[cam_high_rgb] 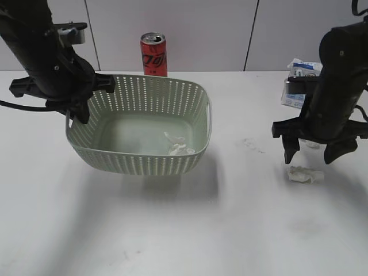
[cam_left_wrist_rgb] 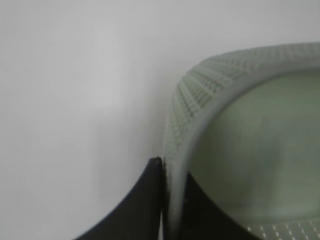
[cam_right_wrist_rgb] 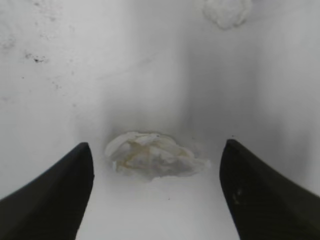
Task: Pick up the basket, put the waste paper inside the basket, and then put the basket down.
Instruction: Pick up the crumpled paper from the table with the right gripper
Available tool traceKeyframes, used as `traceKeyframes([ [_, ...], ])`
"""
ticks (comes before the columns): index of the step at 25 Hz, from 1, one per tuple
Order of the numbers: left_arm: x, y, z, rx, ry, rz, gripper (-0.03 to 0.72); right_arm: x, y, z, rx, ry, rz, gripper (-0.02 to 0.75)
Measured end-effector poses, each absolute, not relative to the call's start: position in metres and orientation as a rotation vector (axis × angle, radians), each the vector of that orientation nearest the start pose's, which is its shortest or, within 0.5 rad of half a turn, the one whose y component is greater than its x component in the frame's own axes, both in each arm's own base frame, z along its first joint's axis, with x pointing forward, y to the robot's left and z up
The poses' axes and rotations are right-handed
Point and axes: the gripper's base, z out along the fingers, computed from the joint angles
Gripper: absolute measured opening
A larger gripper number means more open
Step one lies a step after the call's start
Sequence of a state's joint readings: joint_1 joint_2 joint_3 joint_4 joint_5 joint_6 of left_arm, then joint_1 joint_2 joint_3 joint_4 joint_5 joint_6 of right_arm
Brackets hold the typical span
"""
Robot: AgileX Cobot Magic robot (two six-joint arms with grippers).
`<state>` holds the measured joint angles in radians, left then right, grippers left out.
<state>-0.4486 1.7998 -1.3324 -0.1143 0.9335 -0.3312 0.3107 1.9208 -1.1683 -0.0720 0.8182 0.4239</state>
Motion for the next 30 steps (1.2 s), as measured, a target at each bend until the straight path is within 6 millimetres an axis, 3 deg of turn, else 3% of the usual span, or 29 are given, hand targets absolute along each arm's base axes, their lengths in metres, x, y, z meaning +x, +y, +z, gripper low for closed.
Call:
traceKeyframes([
  [5,0.326,-0.166,0.229,0.093,2.926,-0.274,0.001,0.336,0.103,0.117,0.124,3.111,-0.076,0.592],
  [9,0.327,-0.166,0.229,0.096,2.923,-0.270,0.001,0.335,0.104,0.108,0.160,3.143,-0.060,0.552],
  [12,0.327,-0.166,0.229,0.096,2.919,-0.272,0.001,0.335,0.106,0.107,0.188,3.152,-0.032,0.450],
  [18,0.327,-0.166,0.229,0.095,2.915,-0.274,0.001,0.335,0.108,0.106,0.117,3.156,-0.010,0.092],
  [21,0.327,-0.166,0.229,0.095,2.912,-0.275,0.001,0.335,0.108,0.109,0.086,3.152,0.005,0.076],
  [24,0.328,-0.166,0.229,0.095,2.911,-0.275,0.001,0.334,0.113,0.130,0.043,3.104,0.075,0.076],
  [27,0.328,-0.166,0.229,0.094,2.904,-0.279,0.001,0.335,0.133,0.176,-0.113,2.971,0.202,0.076],
  [30,0.329,-0.167,0.230,0.093,2.894,-0.283,0.001,0.333,0.173,0.233,-0.413,2.766,0.389,0.076],
])
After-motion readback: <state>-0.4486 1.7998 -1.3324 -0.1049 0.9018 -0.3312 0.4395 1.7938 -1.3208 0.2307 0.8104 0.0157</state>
